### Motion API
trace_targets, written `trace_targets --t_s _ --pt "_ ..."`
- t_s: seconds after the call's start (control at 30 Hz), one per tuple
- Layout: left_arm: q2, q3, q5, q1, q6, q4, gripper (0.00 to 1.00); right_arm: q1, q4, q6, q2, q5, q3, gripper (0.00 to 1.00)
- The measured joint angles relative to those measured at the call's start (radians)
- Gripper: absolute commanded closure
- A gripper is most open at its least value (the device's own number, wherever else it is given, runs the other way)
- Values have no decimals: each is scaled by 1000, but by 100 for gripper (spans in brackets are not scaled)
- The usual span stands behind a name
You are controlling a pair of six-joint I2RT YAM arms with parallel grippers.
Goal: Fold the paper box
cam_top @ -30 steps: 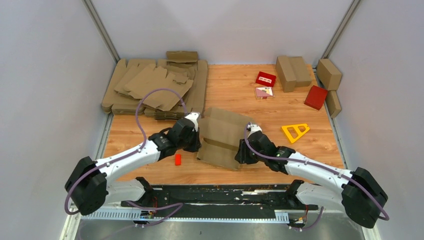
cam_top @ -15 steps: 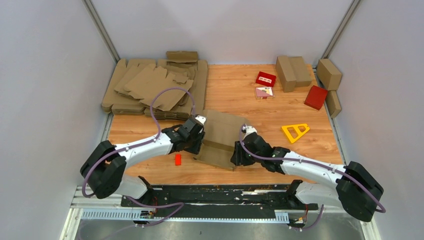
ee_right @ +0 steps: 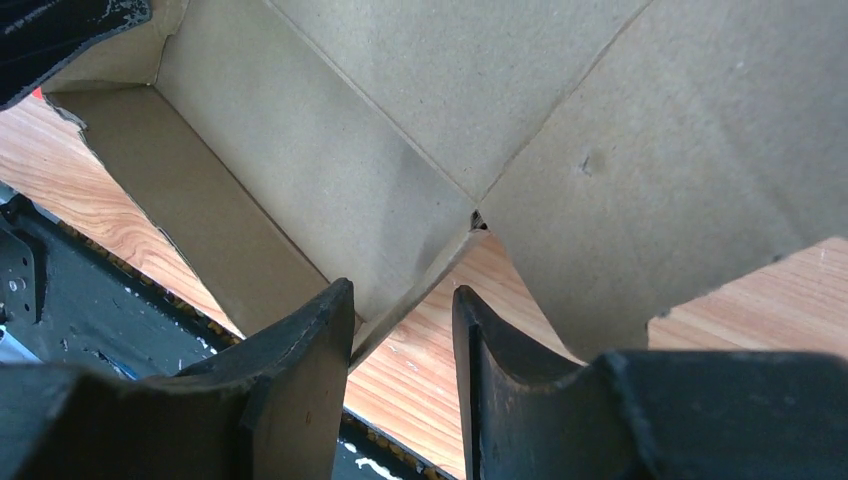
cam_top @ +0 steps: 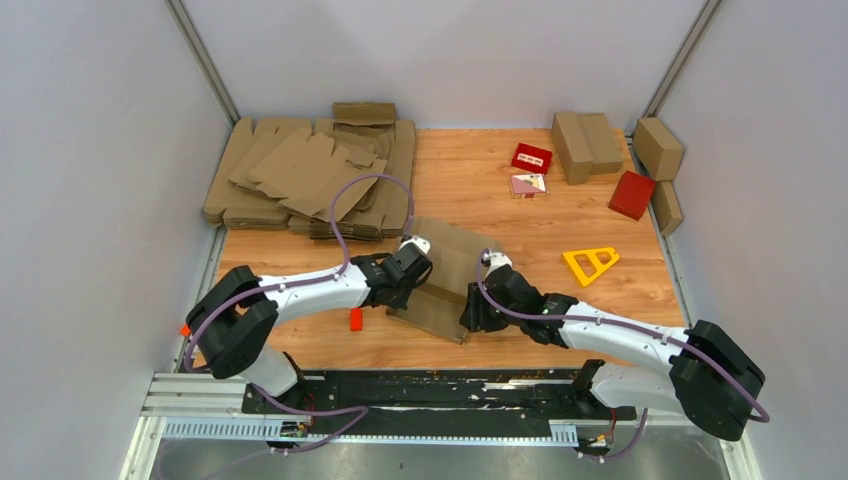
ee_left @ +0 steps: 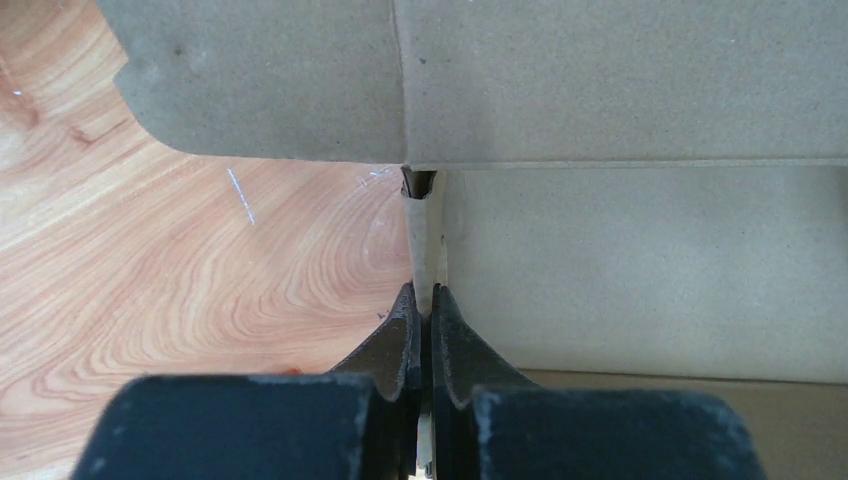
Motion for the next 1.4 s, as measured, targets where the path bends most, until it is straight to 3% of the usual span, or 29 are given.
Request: trace_targets --t_s 0.13,0.27,0.43,0.5,0.67,0.87,1.07,1.23,1.4 --pt "25 23 -70 -27 -4 -28 100 0 -1 0 0 8 6 58" --pt "54 47 -130 -42 -12 -57 82 0 -4 -1 -1 19 13 57" --pt "78 56 -182 -48 -18 -74 68 0 -9 -5 -6 37 18 57" --pt "89 56 -193 -48 -19 -76 71 0 -9 -8 -6 40 19 57" --pt "119 68 -206 -51 -20 -74 93 2 -9 -12 1 40 27 58" --pt "129 76 -219 -51 -24 -75 92 5 -16 -17 16 43 42 58" --pt "129 76 -243 -51 -16 -85 48 5 -19 -20 16 44 44 57" --pt "105 56 -248 -50 2 -90 32 5 -43 -29 16 46 54 55" --pt "-13 15 -201 -34 10 -68 28 5 -80 -47 10 57 69 49"
